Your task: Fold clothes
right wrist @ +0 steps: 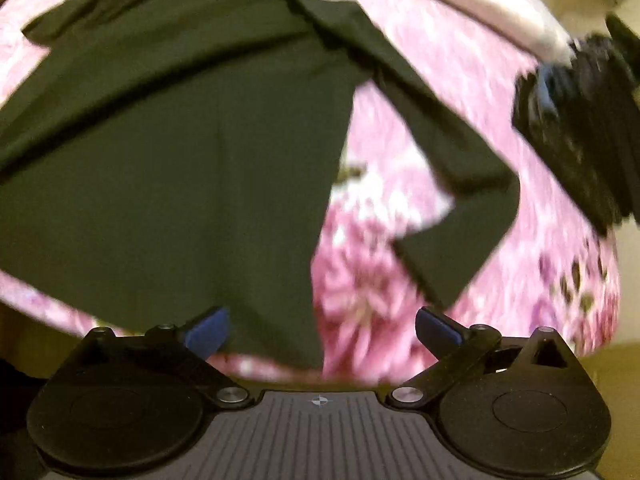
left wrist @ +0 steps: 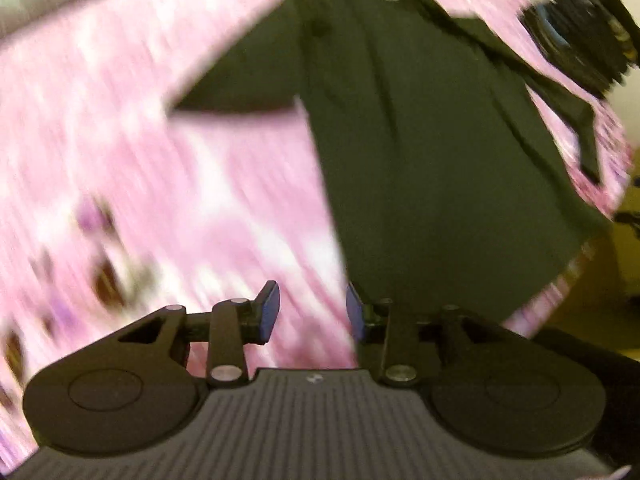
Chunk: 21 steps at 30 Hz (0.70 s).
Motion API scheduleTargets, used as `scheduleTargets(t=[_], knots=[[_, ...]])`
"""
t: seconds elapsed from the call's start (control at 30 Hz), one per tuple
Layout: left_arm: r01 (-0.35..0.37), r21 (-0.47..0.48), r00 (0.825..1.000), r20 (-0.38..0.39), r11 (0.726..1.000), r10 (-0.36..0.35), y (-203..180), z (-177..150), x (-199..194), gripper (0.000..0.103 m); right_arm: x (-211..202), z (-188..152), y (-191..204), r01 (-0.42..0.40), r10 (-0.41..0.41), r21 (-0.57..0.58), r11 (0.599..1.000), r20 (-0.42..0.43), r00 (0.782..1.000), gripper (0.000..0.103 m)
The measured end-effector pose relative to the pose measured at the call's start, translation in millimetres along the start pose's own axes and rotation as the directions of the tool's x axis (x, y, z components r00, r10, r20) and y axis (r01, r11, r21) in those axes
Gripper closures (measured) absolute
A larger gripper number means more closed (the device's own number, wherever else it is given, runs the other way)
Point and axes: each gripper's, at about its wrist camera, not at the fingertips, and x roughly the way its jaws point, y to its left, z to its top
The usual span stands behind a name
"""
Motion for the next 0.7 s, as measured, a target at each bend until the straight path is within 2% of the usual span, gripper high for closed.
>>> scheduleTargets(t=[0.03,0.1,0.13,0.23,0.27,0.3,0.33,0.37,0.43,0.47,0.53,0.6,0.63,0.67,0.7], knots=[[-0.034,0.018,0.999,0.028,0.999,0.034,2,16,5,0.069,-1,12,-2,-0.004,0.004,-0.002,1.000,0.023,1.000,0.001],[-0.072,0.054,0.994,0.084,0.996,0.067,0,47,21,0.058,1,40,-8,-0.027,0.029,-0.016,0.999,0.083,0.996,0.001],[-0.089,0.072,0.991,0.109,0.993,0.081,-2,63,30,0.056,4,55,-10,-0.041,0.044,-0.027,0.999,0.115,0.992,0.001],[-0.113,0.115,0.985,0.141,0.987,0.096,-11,99,69,0.050,26,103,-14,-0.078,0.095,-0.100,0.992,0.172,0.981,0.001],[-0.143,0.144,0.983,0.134,0.979,0.124,-14,107,87,0.050,39,119,-17,-0.075,0.098,-0.132,0.988,0.183,0.978,0.001],[-0.173,0.174,0.980,0.128,0.970,0.151,-17,115,104,0.056,52,136,-19,-0.071,0.102,-0.162,0.984,0.193,0.976,0.001],[-0.204,0.202,0.976,0.121,0.958,0.182,-19,122,120,0.068,64,149,-26,-0.077,0.111,-0.170,0.982,0.197,0.974,0.001],[-0.244,0.220,0.968,0.107,0.945,0.225,-17,127,130,0.092,75,162,-33,-0.084,0.120,-0.178,0.980,0.200,0.972,0.001],[-0.293,0.207,0.954,0.120,0.933,0.274,-5,133,123,0.095,97,188,-46,-0.097,0.137,-0.194,0.976,0.207,0.969,0.001],[-0.323,0.196,0.944,0.135,0.926,0.301,3,135,113,0.097,109,201,-52,-0.103,0.146,-0.203,0.974,0.210,0.967,0.001],[-0.457,0.174,0.885,0.192,0.872,0.425,28,140,78,0.097,126,226,-66,-0.114,0.160,-0.209,0.971,0.220,0.962,0.001],[-0.568,0.061,0.815,0.181,0.821,0.551,67,146,42,0.099,139,248,-80,-0.130,0.179,-0.204,0.970,0.240,0.954,0.001],[-0.602,0.003,0.791,0.143,0.798,0.596,90,149,27,0.098,141,256,-83,-0.149,0.197,-0.197,0.969,0.249,0.948,0.001],[-0.608,-0.032,0.788,0.094,0.793,0.608,106,150,18,0.090,143,265,-86,-0.168,0.214,-0.191,0.967,0.259,0.942,0.001],[-0.615,-0.066,0.785,0.044,0.786,0.618,121,151,9,0.079,144,274,-89,-0.186,0.232,-0.184,0.965,0.268,0.935,0.001]])
